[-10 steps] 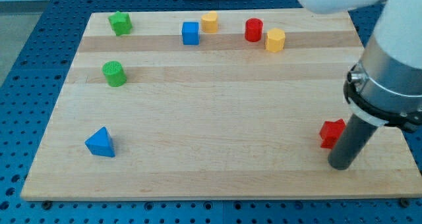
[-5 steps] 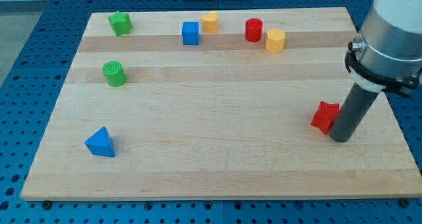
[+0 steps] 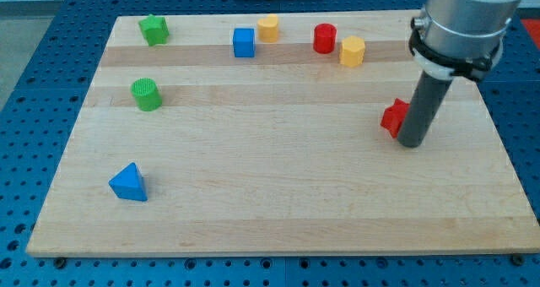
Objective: Push the red star to the top right side of the yellow hexagon
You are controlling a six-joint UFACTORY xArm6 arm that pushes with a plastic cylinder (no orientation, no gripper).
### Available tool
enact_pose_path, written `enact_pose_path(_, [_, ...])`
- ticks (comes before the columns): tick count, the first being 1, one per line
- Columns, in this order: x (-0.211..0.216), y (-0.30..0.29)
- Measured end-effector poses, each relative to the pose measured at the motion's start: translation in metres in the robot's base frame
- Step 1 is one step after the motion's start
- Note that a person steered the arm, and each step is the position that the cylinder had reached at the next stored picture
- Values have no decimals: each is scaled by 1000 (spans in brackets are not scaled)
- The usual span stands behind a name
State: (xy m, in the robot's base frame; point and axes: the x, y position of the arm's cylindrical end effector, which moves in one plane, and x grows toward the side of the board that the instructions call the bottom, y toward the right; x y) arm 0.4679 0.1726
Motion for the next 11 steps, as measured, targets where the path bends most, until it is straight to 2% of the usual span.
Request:
enact_pose_path(2, [-29,-5])
enact_pose_path(5, [-35,-55])
enact_pose_path(8, [-41,-19])
enact_pose_path(11, [-80,-11])
